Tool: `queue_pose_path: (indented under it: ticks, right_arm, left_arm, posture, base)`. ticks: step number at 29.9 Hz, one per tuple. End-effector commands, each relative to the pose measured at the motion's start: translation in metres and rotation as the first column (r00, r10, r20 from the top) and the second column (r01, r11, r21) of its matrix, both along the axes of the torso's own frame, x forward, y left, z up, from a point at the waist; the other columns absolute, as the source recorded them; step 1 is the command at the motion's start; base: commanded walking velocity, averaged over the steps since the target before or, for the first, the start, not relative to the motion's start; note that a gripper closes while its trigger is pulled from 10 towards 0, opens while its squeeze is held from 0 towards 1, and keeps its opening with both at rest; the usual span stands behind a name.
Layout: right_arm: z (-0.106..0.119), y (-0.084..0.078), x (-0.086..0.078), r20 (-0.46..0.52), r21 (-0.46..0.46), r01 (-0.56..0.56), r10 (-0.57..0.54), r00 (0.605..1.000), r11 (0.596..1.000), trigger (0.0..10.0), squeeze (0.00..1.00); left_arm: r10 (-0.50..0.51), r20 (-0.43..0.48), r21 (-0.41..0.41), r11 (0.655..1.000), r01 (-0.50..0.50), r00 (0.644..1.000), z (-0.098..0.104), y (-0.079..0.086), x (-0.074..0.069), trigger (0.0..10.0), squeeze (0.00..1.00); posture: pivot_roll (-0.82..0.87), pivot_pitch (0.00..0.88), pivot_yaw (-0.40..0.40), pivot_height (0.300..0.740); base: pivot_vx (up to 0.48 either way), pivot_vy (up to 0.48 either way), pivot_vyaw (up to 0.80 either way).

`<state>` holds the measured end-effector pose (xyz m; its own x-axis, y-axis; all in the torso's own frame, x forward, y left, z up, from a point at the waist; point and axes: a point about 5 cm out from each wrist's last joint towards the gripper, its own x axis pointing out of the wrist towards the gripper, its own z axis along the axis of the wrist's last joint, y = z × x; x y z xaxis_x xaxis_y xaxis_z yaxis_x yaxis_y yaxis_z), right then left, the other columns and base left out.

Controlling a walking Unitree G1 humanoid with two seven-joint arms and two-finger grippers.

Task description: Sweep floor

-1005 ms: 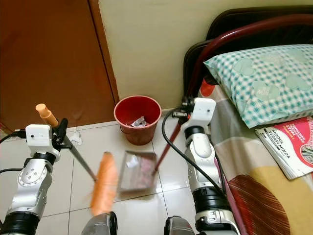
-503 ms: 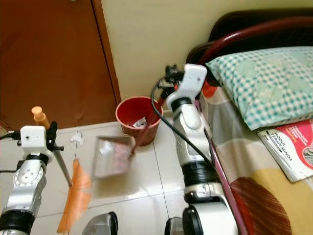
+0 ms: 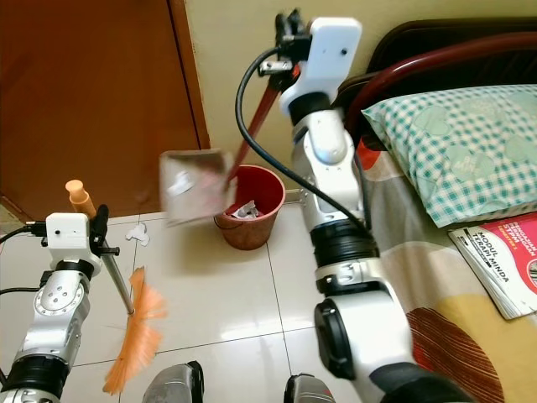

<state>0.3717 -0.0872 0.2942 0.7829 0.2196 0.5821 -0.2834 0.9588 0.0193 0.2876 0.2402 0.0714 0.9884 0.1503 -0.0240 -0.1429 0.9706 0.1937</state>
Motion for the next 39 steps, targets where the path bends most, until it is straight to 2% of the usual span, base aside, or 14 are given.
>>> queue_pose_path:
  ticks: [1,4,8,9,12,17,21,24,27,29,31,33,35,39]
  right_arm:
    - [0.032,0.006,-0.012,0.173,-0.064,0.006,0.005,0.985,0.998,10.0,0.0]
    - [0.033,0.009,-0.016,0.236,-0.148,0.035,0.001,0.972,0.988,10.0,0.0]
    - [0.013,0.021,-0.024,0.293,-0.298,0.059,0.032,0.955,0.953,10.0,0.0]
    - [0.013,0.021,-0.024,0.293,-0.298,0.059,0.032,0.955,0.953,10.0,0.0]
    - [-0.002,0.035,-0.032,0.313,-0.39,0.039,0.092,0.945,0.92,10.0,0.0]
    - [-0.01,0.042,-0.036,0.333,-0.451,0.04,0.127,0.934,0.892,10.0,0.0]
    - [-0.011,0.042,-0.037,0.342,-0.455,0.046,0.127,0.931,0.889,10.0,0.0]
    - [-0.012,0.045,-0.039,0.369,-0.501,0.062,0.149,0.917,0.863,10.0,0.0]
    - [-0.012,0.045,-0.039,0.368,-0.489,0.06,0.144,0.919,0.87,10.0,0.0]
    - [-0.009,0.044,-0.039,0.379,-0.468,0.066,0.133,0.916,0.881,10.0,0.0]
    - [0.009,0.044,-0.039,0.393,-0.378,0.049,0.112,0.913,0.924,10.0,0.0]
    - [0.009,0.044,-0.039,0.393,-0.378,0.049,0.112,0.913,0.924,10.0,0.0]
    - [0.024,0.045,-0.039,0.377,-0.264,-0.005,0.108,0.92,0.965,10.0,0.0]
    - [0.033,0.048,-0.04,0.329,-0.14,-0.103,0.145,0.933,0.985,10.0,0.0]
  left_arm:
    - [-0.012,-0.04,-0.022,1.0,0.011,0.999,-0.01,-0.004,-0.003,10.0,0.0]
    - [-0.024,-0.044,-0.03,0.999,0.023,0.999,-0.011,-0.008,-0.003,10.0,0.0]
    - [-0.032,-0.048,-0.032,0.999,0.031,0.998,-0.012,-0.011,-0.001,10.0,0.0]
    - [-0.032,-0.048,-0.032,0.999,0.031,0.998,-0.012,-0.011,-0.001,10.0,0.0]
    - [-0.03,-0.048,-0.037,0.999,0.029,0.998,-0.012,-0.01,0.0,10.0,0.0]
    - [-0.037,-0.052,-0.055,0.998,0.034,0.998,-0.014,-0.013,0.0,10.0,0.0]
    - [-0.04,-0.051,-0.057,0.998,0.037,0.998,-0.014,-0.015,0.0,10.0,0.0]
    - [-0.04,-0.052,-0.058,0.998,0.037,0.998,-0.014,-0.015,0.0,10.0,0.0]
    - [-0.039,-0.05,-0.058,0.998,0.036,0.998,-0.014,-0.015,0.001,10.0,0.0]
    - [-0.037,-0.055,-0.087,0.996,0.032,0.998,-0.014,-0.014,0.002,10.0,0.0]
    - [-0.03,-0.046,-0.088,0.996,0.026,0.998,-0.012,-0.014,0.005,10.0,0.0]
    - [-0.03,-0.046,-0.088,0.996,0.026,0.998,-0.012,-0.014,0.005,10.0,0.0]
    - [-0.036,-0.043,-0.08,0.996,0.032,0.998,-0.011,-0.016,0.006,10.0,0.0]
    - [-0.024,-0.045,-0.074,0.997,0.021,0.999,-0.011,-0.015,0.006,10.0,0.0]
  posture:
    - [-0.01,0.066,0.012,0.74]
    - [-0.01,0.067,0.013,0.74]
    - [-0.02,0.068,0.01,0.74]
    - [-0.02,0.068,0.01,0.74]
    - [-0.02,0.068,0.007,0.74]
    - [-0.02,0.069,0.005,0.74]
    - [-0.02,0.069,0.005,0.74]
    - [-0.02,0.067,0.004,0.74]
    - [-0.02,0.065,0.004,0.74]
    - [-0.02,0.063,0.004,0.74]
    - [-0.01,0.059,0.007,0.74]
    - [-0.01,0.059,0.007,0.74]
    - [-0.01,0.056,0.007,0.74]
    - [-0.01,0.053,0.006,0.74]
  base:
    - [0.0,0.0,0.0]
    - [0.0,0.0,0.0]
    - [0.0,0.0,0.0]
    - [0.0,0.0,0.0]
    - [0.0,0.0,0.0]
    - [0.0,0.0,0.0]
    - [0.0,0.0,0.0]
    - [0.0,0.0,0.0]
    - [0.0,0.0,0.0]
    - [0.0,0.0,0.0]
    - [0.0,0.0,0.0]
    - [0.0,0.0,0.0]
    - [0.0,0.0,0.0]
    - [0.0,0.0,0.0]
